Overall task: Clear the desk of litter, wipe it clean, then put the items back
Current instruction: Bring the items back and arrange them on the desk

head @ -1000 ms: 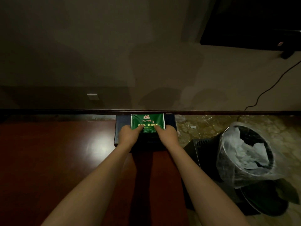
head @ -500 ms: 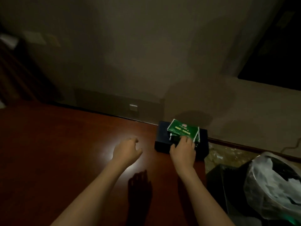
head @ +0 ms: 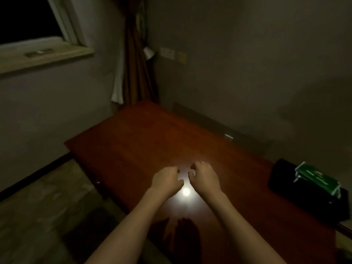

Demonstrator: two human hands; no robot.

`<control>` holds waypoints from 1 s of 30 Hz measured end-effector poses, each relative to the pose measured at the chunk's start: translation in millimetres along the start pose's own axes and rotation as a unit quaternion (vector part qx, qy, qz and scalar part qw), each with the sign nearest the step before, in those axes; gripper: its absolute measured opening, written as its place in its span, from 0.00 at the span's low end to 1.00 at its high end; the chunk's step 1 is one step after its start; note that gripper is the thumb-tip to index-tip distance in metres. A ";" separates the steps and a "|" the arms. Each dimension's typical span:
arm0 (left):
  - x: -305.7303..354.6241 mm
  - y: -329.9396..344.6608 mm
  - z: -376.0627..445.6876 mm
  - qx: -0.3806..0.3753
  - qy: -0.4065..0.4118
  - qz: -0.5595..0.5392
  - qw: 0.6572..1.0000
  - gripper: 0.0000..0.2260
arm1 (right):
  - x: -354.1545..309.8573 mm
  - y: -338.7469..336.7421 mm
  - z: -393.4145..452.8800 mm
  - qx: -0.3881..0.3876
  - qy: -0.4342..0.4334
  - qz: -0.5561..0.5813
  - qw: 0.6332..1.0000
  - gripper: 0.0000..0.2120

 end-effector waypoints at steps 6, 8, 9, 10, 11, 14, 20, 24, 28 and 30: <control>26.4 4.0 -5.9 -0.004 0.060 0.008 0.998 0.18 | 11.5 -9.6 -26.0 0.021 0.034 -0.030 0.999 0.12; 59.4 13.8 -2.5 -0.019 0.090 0.020 0.996 0.18 | 44.6 -28.8 -43.6 0.038 0.083 -0.035 0.995 0.12; 80.9 20.4 -0.3 -0.027 0.108 0.030 0.993 0.17 | 64.6 -40.6 -54.1 0.045 0.111 -0.039 0.992 0.12; 104.6 27.1 1.6 -0.036 0.129 0.037 0.990 0.16 | 86.1 -52.7 -64.8 0.051 0.139 -0.047 0.988 0.12; 130.1 34.8 3.2 -0.047 0.152 0.042 0.986 0.16 | 108.5 -65.4 -75.9 0.057 0.167 -0.054 0.983 0.12; 208.1 59.7 8.8 -0.077 0.211 0.043 0.973 0.16 | 182.3 -103.2 -107.3 0.067 0.246 -0.058 0.965 0.12; 334.4 112.9 47.5 -0.123 0.245 0.030 0.961 0.20 | 325.6 -153.7 -138.9 0.074 0.360 -0.008 0.930 0.14; 387.0 150.9 91.9 -0.135 0.230 0.019 0.964 0.27 | 397.2 -163.4 -123.0 0.069 0.389 0.023 0.918 0.19; 412.4 180.2 124.6 -0.148 0.186 0.024 0.971 0.42 | 441.4 -155.4 -98.7 0.031 0.407 0.023 0.913 0.33; 418.5 190.5 136.1 -0.153 0.170 0.031 0.973 0.44 | 453.8 -147.5 -86.8 0.001 0.414 0.043 0.909 0.43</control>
Point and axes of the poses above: each hand's wrist, its own z-axis towards the middle knuckle, its own y-axis out of the palm, x = y × z, the point moved 4 cm from there along z, towards the middle knuckle, and after that the axes turned 2 degrees about -y, right-handed, at the moved point
